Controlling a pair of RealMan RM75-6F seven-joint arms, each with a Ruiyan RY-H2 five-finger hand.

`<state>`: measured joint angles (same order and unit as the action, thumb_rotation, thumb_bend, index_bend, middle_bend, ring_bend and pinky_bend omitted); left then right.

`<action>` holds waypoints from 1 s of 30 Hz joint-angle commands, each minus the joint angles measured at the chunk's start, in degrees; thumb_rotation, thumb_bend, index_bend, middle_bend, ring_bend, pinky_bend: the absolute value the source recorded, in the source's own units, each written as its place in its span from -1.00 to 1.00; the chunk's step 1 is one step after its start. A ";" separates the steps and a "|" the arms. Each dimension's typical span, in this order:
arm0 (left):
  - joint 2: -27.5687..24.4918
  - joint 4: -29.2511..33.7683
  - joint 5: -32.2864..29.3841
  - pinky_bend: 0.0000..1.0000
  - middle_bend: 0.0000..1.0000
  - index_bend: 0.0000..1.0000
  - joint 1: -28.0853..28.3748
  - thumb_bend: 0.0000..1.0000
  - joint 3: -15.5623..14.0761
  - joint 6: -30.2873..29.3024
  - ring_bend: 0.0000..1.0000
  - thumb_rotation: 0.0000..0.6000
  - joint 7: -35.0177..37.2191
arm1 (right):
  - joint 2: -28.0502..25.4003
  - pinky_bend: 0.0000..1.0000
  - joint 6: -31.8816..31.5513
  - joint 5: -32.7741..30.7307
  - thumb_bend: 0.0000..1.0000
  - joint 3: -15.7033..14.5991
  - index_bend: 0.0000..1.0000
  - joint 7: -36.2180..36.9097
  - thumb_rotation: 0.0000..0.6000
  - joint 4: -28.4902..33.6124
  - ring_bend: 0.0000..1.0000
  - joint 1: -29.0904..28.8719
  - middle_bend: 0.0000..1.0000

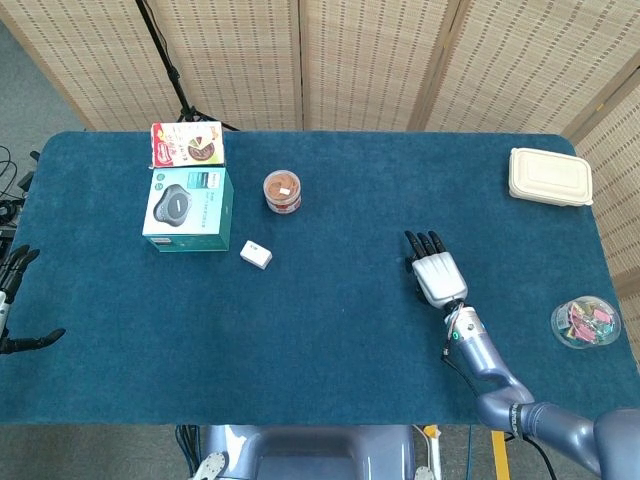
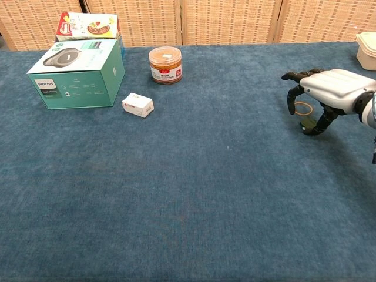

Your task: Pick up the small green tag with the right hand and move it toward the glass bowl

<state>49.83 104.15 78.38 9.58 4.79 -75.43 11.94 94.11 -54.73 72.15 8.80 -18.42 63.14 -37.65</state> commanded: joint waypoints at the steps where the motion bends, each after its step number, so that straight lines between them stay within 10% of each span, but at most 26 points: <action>1: -0.04 0.06 0.08 -1.00 -1.00 -1.00 -0.01 -1.00 -0.01 -0.04 -1.00 1.00 0.02 | 0.00 -1.00 0.30 -0.33 -0.64 0.05 -0.12 -0.20 1.00 0.02 -1.00 -0.06 -1.00; 30: -0.08 0.18 -0.29 -1.00 -1.00 -1.00 0.17 -1.00 0.04 0.39 -1.00 1.00 -0.21 | -1.16 -1.00 2.43 -3.01 -0.03 0.13 -0.02 -1.52 1.00 1.23 -1.00 -0.56 -1.00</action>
<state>49.75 104.33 78.10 9.75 4.82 -75.05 11.74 92.95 -52.33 69.17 8.91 -19.92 64.37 -38.19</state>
